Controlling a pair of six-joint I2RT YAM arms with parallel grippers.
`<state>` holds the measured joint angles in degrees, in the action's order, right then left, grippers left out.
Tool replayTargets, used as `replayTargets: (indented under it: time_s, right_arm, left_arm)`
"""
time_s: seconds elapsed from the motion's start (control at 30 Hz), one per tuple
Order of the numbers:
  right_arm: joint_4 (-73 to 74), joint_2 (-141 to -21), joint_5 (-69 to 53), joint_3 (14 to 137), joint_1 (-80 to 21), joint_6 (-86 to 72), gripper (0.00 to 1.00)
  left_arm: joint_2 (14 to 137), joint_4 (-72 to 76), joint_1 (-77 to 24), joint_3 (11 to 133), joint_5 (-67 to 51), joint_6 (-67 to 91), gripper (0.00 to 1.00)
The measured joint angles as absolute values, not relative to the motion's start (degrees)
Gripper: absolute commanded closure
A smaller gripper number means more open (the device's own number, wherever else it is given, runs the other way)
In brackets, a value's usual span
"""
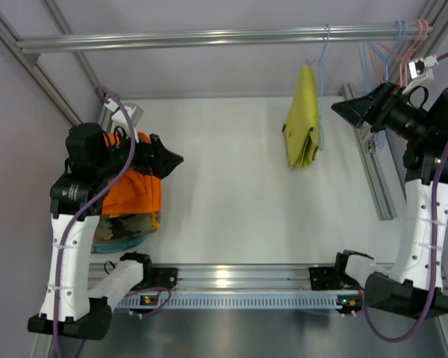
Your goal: Remove the trousers from the hanger
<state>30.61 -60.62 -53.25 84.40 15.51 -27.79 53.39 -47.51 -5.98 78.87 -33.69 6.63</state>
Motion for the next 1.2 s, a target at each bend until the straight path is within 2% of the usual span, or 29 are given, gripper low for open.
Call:
replayTargets:
  time_s: [0.47,0.53,0.7,0.73,1.2]
  right_arm:
    - [15.66,-72.14,-47.05,84.49,4.62,-36.40,0.07]
    - [13.72,-72.36,-46.30,83.72,4.23,-37.19,0.15]
    - [6.94,-73.19,-47.11,80.95,2.66,-41.58,0.24]
    - [5.65,-73.43,-47.44,80.27,2.48,-42.68,0.29]
    - [-7.64,-74.63,-49.06,70.28,1.98,-55.86,0.57]
  left_arm:
    - [53.12,-46.65,-5.98,78.87,-35.18,7.64,0.02]
    - [52.86,-46.65,-5.98,78.87,-35.40,7.64,0.02]
    - [52.51,-46.61,-5.98,78.87,-35.88,7.66,0.02]
    - [52.53,-46.59,-5.98,78.87,-36.10,7.84,0.02]
    - [52.38,-43.99,-5.98,78.59,-37.15,10.63,0.02]
